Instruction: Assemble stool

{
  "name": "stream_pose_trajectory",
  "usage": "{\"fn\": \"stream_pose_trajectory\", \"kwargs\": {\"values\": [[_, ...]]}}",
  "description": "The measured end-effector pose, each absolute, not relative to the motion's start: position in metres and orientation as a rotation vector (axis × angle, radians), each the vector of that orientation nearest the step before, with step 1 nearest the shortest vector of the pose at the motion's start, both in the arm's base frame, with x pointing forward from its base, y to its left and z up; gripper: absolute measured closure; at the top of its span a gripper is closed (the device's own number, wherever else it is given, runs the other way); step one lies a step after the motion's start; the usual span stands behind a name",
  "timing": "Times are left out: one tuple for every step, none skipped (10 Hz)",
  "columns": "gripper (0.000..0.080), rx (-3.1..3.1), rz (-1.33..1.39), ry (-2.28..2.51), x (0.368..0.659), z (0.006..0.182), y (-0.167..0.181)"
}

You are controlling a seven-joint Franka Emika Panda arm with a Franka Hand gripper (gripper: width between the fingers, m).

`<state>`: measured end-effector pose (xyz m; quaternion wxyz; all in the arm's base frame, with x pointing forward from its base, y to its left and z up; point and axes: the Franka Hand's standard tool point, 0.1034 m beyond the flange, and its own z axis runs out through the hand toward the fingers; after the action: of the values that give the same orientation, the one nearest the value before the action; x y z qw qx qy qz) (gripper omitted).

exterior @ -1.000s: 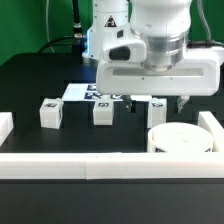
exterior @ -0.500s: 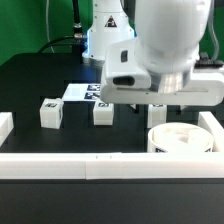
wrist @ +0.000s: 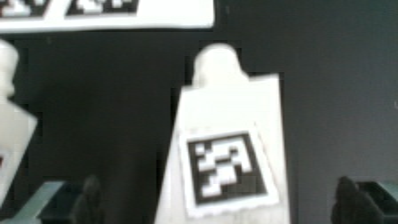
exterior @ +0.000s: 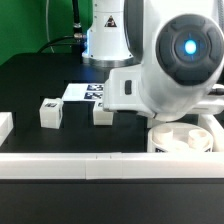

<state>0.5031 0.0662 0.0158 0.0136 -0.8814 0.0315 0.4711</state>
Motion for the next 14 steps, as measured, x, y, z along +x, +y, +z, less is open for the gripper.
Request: {"fn": "stream_pose_trajectory", "kwargs": {"values": [[0.0271, -2.744, 1.473, 0.093, 0.504, 0.011, 0.068], [0.0271, -2.746, 1.47, 0.09, 0.504, 0.011, 0.069], [0.041, -2.745, 1.471, 0.088, 0.503, 0.01, 0.069], [0.0474, -2.746, 1.471, 0.087, 0.503, 0.01, 0.069], [0.0474, -2.746, 1.471, 0.087, 0.503, 0.01, 0.069], [0.0474, -2.746, 1.471, 0.087, 0.503, 0.01, 0.069], [0.0474, -2.746, 1.471, 0.086, 0.503, 0.011, 0.069], [0.0474, -2.744, 1.475, 0.084, 0.505, 0.015, 0.07], [0.0474, -2.742, 1.476, 0.081, 0.509, 0.024, 0.069], [0.0474, -2.741, 1.47, 0.075, 0.516, 0.04, 0.068], [0.0474, -2.746, 1.452, 0.068, 0.523, 0.061, 0.066], [0.0474, -2.744, 1.456, 0.063, 0.524, 0.074, 0.063], [0.0474, -2.752, 1.435, 0.06, 0.528, 0.08, 0.063], [0.0474, -2.78, 1.376, 0.062, 0.533, 0.073, 0.065]]}}
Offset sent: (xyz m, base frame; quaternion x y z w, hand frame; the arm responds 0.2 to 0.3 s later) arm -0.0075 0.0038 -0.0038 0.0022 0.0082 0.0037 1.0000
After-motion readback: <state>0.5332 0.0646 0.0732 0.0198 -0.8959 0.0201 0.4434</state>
